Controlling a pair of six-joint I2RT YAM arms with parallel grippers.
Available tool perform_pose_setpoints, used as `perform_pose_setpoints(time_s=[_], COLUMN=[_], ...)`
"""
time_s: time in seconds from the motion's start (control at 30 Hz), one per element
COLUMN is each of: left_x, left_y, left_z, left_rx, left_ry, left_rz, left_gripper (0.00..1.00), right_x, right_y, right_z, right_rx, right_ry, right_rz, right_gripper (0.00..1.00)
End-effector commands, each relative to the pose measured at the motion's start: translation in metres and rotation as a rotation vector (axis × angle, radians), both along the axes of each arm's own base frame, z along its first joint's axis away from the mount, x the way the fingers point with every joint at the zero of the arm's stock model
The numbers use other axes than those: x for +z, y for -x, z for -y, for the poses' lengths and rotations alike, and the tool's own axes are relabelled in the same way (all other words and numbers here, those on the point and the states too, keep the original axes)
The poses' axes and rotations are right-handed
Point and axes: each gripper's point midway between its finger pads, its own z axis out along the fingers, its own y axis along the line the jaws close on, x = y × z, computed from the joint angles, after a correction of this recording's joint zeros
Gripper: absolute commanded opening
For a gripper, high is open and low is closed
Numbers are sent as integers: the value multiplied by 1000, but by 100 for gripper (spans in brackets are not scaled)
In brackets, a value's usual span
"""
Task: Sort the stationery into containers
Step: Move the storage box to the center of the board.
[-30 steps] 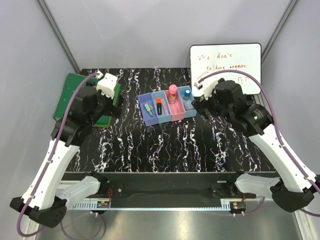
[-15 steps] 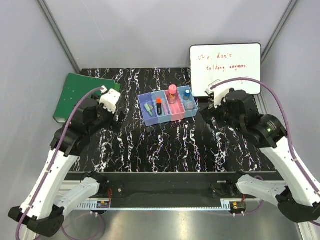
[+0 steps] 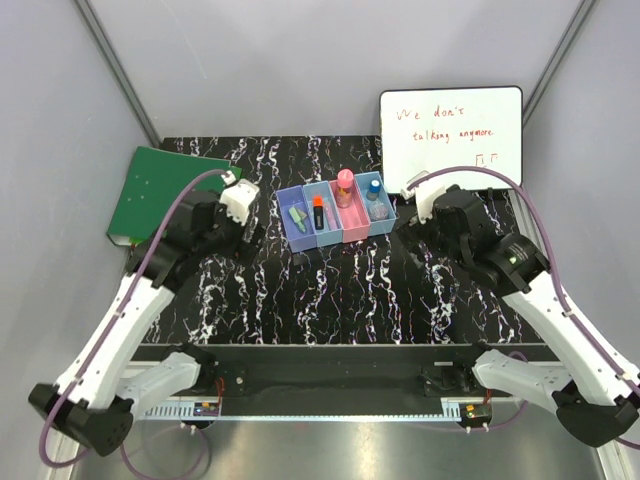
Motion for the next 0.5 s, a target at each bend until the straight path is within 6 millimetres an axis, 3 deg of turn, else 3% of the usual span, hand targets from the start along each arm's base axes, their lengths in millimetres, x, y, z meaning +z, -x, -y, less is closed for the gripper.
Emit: perform_pose_setpoints(time_s=[0.0,0.03,0.17,0.37,0.47], left_x=[-25,-39,-56,-63,-67], left_y=[-23,-27,-46,-66,-85], left_z=[8,13,19,37,49], left_rx=[38,27,-26,-187,-251], left_ry=[-36,-87,-284,-370,-414], left_rz=[-23,-50,17,63,87], left_gripper=[99,99,99,99,99], right_x=[13,11,11,5,1], right_y=[-24,-26,-30,-32,-33], right_z=[11,11,10,13,12], right_rx=[-62,-63,-51,-39,-30], right_ry=[63,77,102,148,167], right_rz=[129,129,133,129,124], right_gripper=[100,100,100,100,100])
